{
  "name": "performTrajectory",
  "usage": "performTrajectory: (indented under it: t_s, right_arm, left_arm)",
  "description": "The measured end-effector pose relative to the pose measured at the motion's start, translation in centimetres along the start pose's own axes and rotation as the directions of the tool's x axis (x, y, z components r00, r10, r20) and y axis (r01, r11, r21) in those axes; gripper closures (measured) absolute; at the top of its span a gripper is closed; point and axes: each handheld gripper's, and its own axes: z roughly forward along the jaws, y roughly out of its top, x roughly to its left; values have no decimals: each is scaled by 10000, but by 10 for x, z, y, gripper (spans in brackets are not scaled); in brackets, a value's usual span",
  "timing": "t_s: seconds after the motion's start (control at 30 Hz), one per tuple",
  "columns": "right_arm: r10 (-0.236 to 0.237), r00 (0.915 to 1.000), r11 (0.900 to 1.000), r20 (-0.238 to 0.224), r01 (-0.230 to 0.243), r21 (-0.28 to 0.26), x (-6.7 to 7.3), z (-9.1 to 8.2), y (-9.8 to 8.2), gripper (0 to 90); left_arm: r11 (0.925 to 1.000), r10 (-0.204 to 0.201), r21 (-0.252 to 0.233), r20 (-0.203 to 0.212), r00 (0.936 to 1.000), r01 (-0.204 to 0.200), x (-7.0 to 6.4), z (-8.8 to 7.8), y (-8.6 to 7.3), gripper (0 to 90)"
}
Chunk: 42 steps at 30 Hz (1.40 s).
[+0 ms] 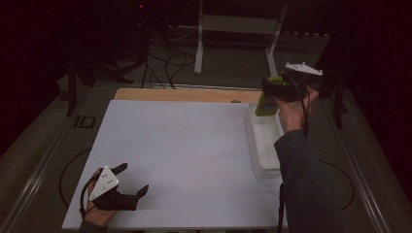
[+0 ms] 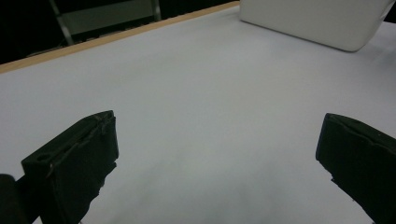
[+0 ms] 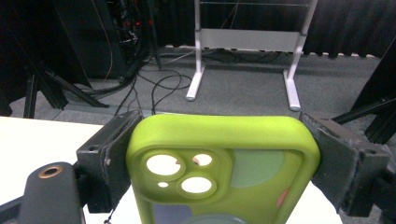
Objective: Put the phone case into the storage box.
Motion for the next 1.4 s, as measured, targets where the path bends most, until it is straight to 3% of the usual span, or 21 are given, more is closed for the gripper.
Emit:
performTrajectory:
  t_s: [0.53, 1.03, 1.4]
  right_arm:
    - [215, 9995, 9996, 211, -219, 191, -2, 16, -4, 159]
    - [-69, 9988, 9988, 486, 46, 483, -4, 30, -8, 159]
    - [-215, 9989, 9979, 419, 188, 621, 2, 41, -12, 159]
  left_arm:
    - [10000, -10, -68, -60, 10000, 10, 0, -1, 1, 0]
    - [9999, -17, -102, -66, 10000, 17, 0, -2, 0, 0]
    - [9999, -8, -102, -58, 10000, 8, 0, -1, 1, 0]
